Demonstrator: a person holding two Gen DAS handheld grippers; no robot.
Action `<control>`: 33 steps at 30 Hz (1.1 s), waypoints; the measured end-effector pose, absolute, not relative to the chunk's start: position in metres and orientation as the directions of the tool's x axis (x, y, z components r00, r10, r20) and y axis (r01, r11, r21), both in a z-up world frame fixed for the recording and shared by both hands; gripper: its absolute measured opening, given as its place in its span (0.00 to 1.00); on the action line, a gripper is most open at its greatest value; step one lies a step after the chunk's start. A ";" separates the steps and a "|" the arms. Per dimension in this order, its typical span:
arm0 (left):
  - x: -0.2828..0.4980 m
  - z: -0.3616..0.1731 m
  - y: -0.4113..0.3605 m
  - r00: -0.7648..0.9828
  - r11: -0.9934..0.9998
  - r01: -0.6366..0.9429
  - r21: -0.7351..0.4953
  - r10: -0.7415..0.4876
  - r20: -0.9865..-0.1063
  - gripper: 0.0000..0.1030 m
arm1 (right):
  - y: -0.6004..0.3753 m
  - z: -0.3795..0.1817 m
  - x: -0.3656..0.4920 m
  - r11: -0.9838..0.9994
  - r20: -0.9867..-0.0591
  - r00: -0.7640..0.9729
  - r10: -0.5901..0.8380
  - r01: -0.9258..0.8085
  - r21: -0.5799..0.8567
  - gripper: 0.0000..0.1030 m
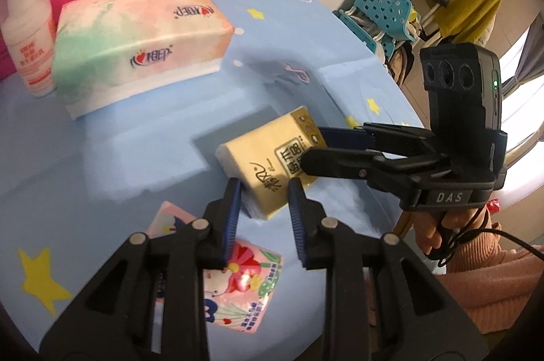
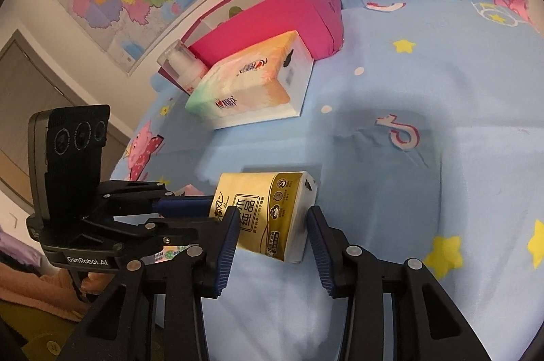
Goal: Organize soft objects
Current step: 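Lift the gold-yellow packet and carry it toward the pink box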
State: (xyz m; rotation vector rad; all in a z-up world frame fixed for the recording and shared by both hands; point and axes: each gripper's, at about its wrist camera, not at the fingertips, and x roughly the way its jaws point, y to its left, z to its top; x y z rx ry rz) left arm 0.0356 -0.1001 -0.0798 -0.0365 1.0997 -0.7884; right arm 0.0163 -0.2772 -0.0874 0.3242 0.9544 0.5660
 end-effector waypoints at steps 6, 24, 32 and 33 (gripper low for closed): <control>0.035 -0.073 -0.099 0.247 0.746 0.558 -0.364 -0.568 -0.785 0.30 | -0.273 -0.080 0.016 0.813 -0.671 0.460 0.582 -0.332 0.478 0.41; 0.029 -0.055 -0.092 0.304 0.761 0.552 -0.340 -0.564 -0.768 0.30 | -0.269 -0.056 0.020 0.802 -0.625 0.503 0.597 -0.370 0.469 0.41; 0.034 -0.047 -0.091 0.323 0.765 0.556 -0.325 -0.559 -0.764 0.30 | -0.268 -0.043 0.025 0.795 -0.601 0.520 0.607 -0.390 0.466 0.41; 0.035 -0.046 -0.090 0.324 0.766 0.555 -0.325 -0.559 -0.763 0.30 | -0.268 -0.042 0.026 0.794 -0.599 0.521 0.608 -0.391 0.466 0.41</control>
